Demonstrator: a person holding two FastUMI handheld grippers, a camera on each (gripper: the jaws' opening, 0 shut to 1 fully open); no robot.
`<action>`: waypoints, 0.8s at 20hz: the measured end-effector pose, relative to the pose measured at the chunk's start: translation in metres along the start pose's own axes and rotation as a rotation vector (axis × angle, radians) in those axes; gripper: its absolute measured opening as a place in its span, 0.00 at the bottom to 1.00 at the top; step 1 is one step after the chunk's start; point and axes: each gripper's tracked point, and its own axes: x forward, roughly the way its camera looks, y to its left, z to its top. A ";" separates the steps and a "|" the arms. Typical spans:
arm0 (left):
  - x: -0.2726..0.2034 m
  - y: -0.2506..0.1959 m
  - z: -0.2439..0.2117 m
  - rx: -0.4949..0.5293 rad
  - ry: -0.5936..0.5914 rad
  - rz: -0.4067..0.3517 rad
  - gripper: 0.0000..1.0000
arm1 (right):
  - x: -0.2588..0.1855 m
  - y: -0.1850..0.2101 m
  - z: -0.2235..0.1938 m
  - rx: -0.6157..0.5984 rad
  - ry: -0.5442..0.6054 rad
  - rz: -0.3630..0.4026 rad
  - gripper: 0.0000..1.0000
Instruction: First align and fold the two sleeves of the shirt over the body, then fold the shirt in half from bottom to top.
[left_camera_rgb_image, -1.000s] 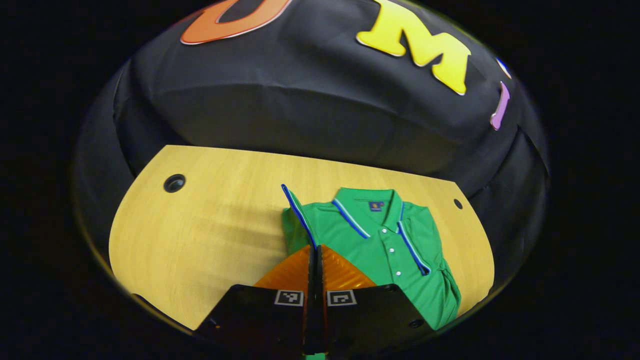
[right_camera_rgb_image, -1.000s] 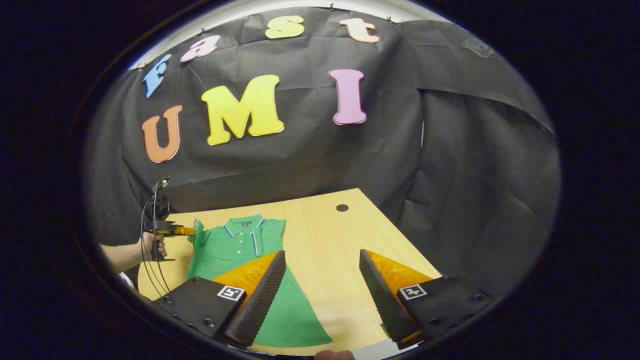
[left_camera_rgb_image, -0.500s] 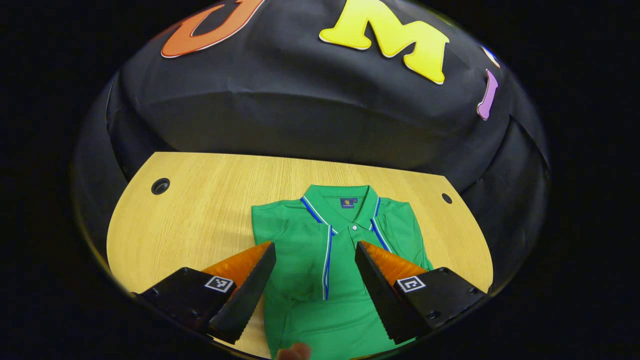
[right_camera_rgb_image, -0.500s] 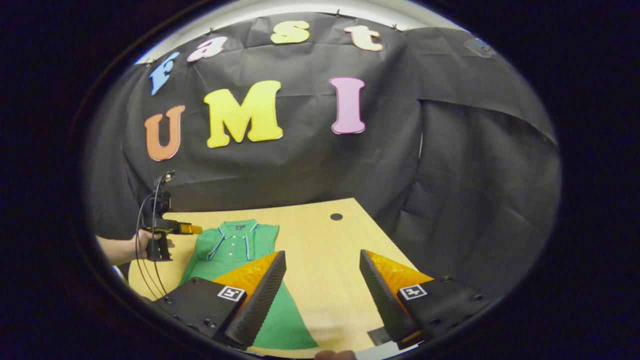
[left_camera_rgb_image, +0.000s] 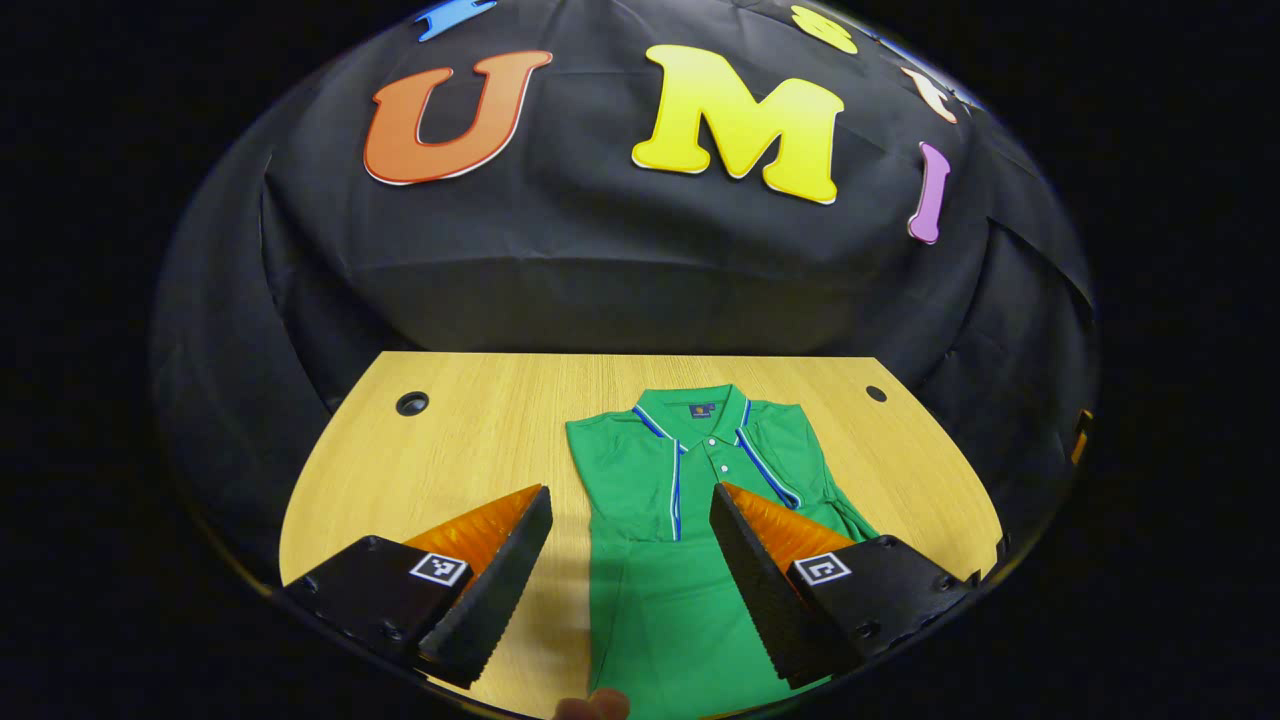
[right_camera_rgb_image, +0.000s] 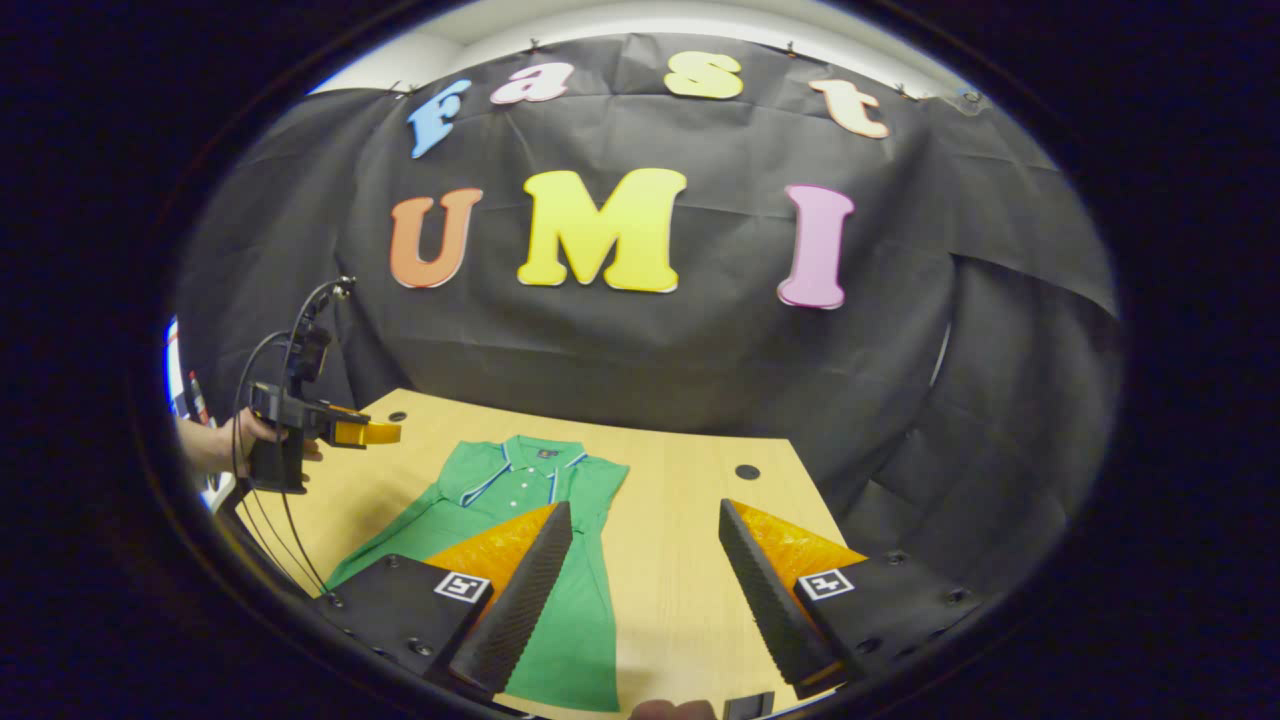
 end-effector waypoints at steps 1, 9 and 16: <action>-0.015 0.002 -0.006 0.012 0.000 0.001 1.00 | 0.003 0.002 -0.001 -0.010 0.002 0.025 0.95; -0.118 -0.016 -0.100 0.057 0.104 -0.105 1.00 | 0.000 0.016 -0.077 -0.038 0.179 0.155 0.93; -0.161 -0.027 -0.225 0.044 0.368 -0.172 1.00 | -0.026 0.031 -0.186 -0.063 0.425 0.240 0.96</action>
